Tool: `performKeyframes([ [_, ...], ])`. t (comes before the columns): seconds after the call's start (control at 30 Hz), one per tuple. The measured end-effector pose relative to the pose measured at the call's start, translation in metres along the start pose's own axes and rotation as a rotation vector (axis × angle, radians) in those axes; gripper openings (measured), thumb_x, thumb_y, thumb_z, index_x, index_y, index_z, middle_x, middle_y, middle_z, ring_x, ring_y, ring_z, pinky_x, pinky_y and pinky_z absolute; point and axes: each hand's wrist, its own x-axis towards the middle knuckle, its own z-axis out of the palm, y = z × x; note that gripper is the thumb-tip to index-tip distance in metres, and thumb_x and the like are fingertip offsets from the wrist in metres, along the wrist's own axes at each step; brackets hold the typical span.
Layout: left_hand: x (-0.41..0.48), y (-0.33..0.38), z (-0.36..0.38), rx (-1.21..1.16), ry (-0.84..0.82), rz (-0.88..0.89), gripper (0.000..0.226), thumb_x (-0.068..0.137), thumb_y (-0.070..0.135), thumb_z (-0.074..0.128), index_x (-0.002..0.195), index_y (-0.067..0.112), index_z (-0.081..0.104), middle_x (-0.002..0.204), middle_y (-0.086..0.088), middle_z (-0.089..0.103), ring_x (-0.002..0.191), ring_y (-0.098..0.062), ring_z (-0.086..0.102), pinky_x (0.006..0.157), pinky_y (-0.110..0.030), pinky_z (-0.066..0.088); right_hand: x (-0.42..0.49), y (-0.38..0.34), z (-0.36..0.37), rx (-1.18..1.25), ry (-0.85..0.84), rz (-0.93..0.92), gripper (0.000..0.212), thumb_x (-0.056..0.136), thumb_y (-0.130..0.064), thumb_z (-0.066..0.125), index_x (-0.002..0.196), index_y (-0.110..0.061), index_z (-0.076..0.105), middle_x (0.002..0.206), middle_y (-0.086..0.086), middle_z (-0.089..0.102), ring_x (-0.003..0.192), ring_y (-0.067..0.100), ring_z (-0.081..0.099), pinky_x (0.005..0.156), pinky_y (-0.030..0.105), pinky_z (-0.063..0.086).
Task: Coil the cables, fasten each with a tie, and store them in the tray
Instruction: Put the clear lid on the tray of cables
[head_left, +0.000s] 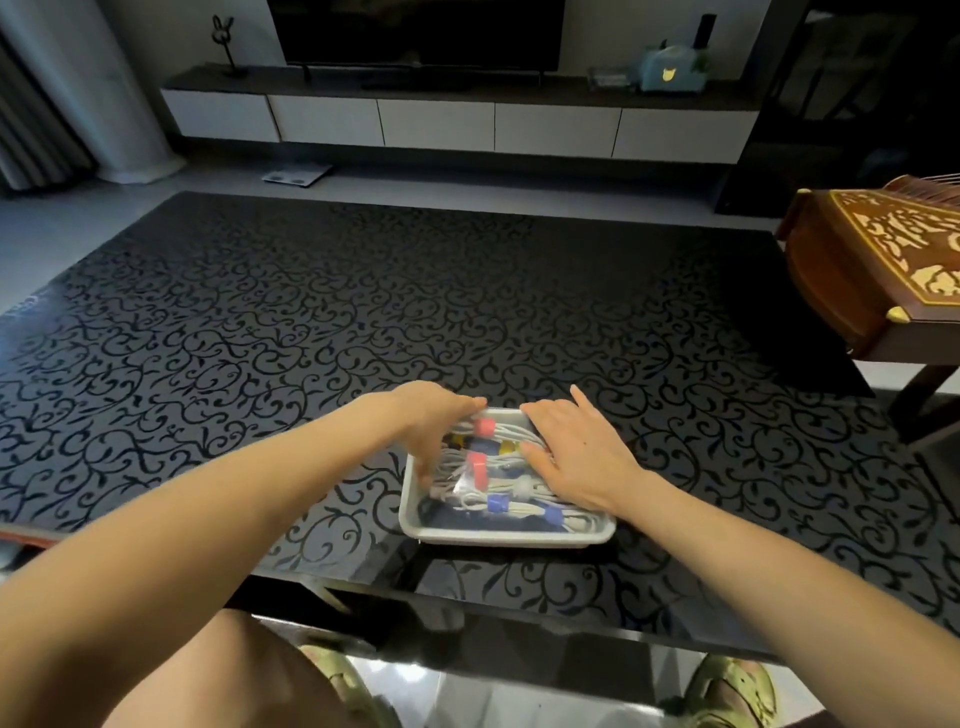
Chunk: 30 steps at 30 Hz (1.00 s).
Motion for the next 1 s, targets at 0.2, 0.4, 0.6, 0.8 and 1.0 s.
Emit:
performKeyframes([
  [0.2,0.012,-0.016,0.007,0.025,0.127,0.093,0.116,0.057,0.042,0.087,0.15,0.027,0.019,0.137,0.007,0.051,0.123,-0.019,0.045,0.106,-0.032,0.036,0.01,-0.002,0.005,-0.036,0.062,0.042,0.042,0.097,-0.046,0.033,0.113,-0.013,0.054,0.092,-0.003,0.052,0.092,0.021,0.051,0.091,0.033,0.032],
  [0.4,-0.001,-0.024,0.015,-0.097,0.189,0.077,0.106,0.067,0.046,0.08,0.149,0.037,0.015,0.129,0.002,0.046,0.116,-0.022,0.043,0.099,-0.034,0.034,0.009,-0.009,0.002,-0.033,0.142,0.182,0.034,0.099,-0.039,0.033,0.109,-0.017,0.058,0.087,-0.001,0.056,0.083,0.023,0.053,0.072,0.035,0.035],
  [0.6,-0.043,0.025,0.09,-0.823,0.454,-0.453,0.058,0.1,0.044,0.035,0.148,0.015,0.023,0.123,-0.023,0.054,0.101,-0.039,0.059,0.08,-0.041,0.051,0.003,-0.019,0.003,0.05,0.092,0.351,0.034,0.102,-0.037,0.024,0.121,-0.024,0.049,0.097,0.001,0.055,0.092,0.026,0.049,0.061,0.032,0.04],
  [0.8,-0.051,0.031,0.089,-1.815,0.397,-0.53,0.026,0.098,0.016,0.039,0.112,-0.002,0.052,0.108,-0.021,0.059,0.072,-0.026,0.059,0.057,-0.032,0.054,-0.002,-0.034,0.003,0.162,0.124,0.503,0.034,0.102,-0.029,0.027,0.112,-0.015,0.056,0.101,0.008,0.061,0.094,0.028,0.054,0.071,0.036,0.046],
  [1.0,-0.107,-0.006,0.085,-1.655,0.449,-0.398,0.018,0.092,0.032,0.053,0.087,0.016,0.048,0.077,-0.006,0.054,0.06,-0.016,0.055,0.051,-0.026,0.051,-0.002,-0.069,0.0,0.444,0.188,0.606,0.034,0.103,-0.025,0.03,0.106,-0.017,0.063,0.098,0.001,0.068,0.089,0.024,0.062,0.073,0.036,0.047],
])
